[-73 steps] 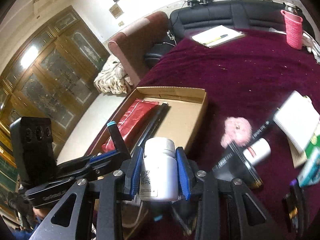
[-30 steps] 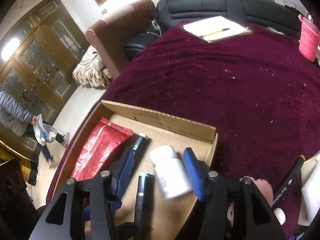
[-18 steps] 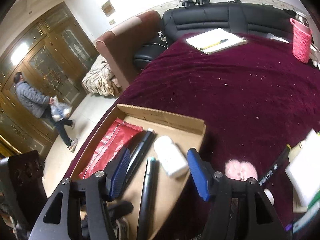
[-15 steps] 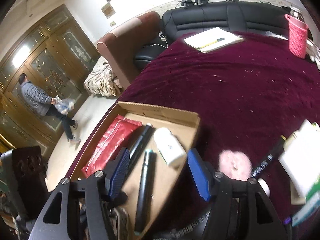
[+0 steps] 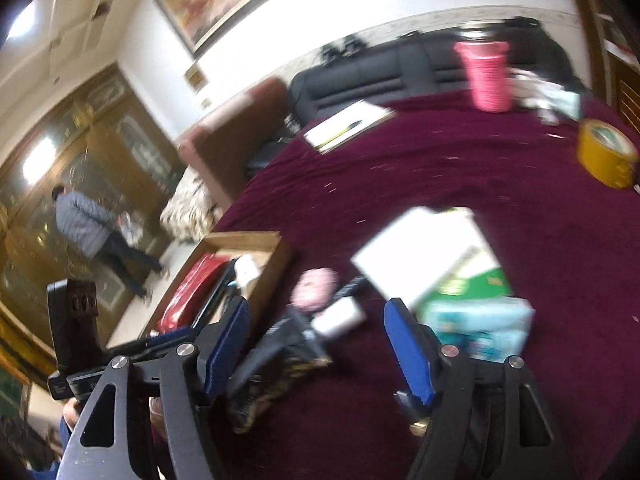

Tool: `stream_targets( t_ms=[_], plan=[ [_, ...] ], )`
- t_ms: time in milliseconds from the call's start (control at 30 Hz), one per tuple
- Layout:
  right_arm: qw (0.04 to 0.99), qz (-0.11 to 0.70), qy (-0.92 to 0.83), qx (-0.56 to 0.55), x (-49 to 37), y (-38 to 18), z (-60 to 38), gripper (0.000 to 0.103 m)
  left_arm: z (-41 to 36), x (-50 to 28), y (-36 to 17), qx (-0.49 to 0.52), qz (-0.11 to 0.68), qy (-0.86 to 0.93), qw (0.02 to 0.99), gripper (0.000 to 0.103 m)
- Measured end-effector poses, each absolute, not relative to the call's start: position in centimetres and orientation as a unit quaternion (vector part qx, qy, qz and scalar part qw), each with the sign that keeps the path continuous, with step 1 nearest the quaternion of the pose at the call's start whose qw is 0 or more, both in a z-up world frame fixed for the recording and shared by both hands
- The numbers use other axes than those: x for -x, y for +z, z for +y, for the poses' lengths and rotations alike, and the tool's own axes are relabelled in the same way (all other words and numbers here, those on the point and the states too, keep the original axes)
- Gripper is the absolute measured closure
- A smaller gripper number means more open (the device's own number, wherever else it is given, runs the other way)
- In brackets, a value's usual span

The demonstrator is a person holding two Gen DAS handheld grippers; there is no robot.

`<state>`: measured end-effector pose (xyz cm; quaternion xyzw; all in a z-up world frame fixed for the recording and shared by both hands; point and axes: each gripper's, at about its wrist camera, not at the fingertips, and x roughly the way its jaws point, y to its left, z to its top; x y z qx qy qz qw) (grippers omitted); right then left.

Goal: Organize objects
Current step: 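Grasp the black packet with the left tool while the right tool grasps the teal cartoon tissue pack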

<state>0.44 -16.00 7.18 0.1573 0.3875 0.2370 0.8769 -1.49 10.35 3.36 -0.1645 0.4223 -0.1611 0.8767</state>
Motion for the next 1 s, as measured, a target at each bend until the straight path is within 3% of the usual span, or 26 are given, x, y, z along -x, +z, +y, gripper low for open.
stream_targets(
  t_ms=[300,433,500,767,833,867,900,1000],
  plan=[
    [0.875,0.380,0.218,-0.205,-0.9,5.1,-20.8,0.028,3.6,1.7,3.0,0.072,0.446,-0.199,0.869,0.048],
    [0.876,0.372,0.221,-0.212,-0.9,5.5,-21.8,0.028,1.2,1.5,2.7,0.015,0.448,-0.190,0.873,0.037],
    [0.877,0.369,0.217,-0.217,-0.8,5.5,-22.2,0.028,0.6,1.2,2.2,0.003,0.454,-0.186,0.871,0.036],
    [0.883,0.391,0.162,-0.202,-1.8,4.1,-23.3,0.018,-2.4,-0.9,-0.3,-0.035,0.481,-0.168,0.860,0.036],
    [0.884,0.399,0.152,-0.190,-2.1,3.6,-23.1,0.018,-2.8,-1.0,-0.9,-0.038,0.485,-0.156,0.860,0.043],
    [0.884,0.408,0.146,-0.176,-2.4,3.2,-22.7,0.015,-3.0,-0.7,-0.9,-0.048,0.476,-0.148,0.866,0.061],
    [0.884,0.416,0.138,-0.163,-2.6,2.9,-22.4,0.015,-3.1,-0.5,-0.9,-0.047,0.474,-0.152,0.866,0.066],
    [0.880,0.434,0.132,-0.140,-3.2,1.8,-21.6,0.014,-3.0,0.2,-1.0,-0.001,0.477,-0.179,0.860,0.069]
  ],
)
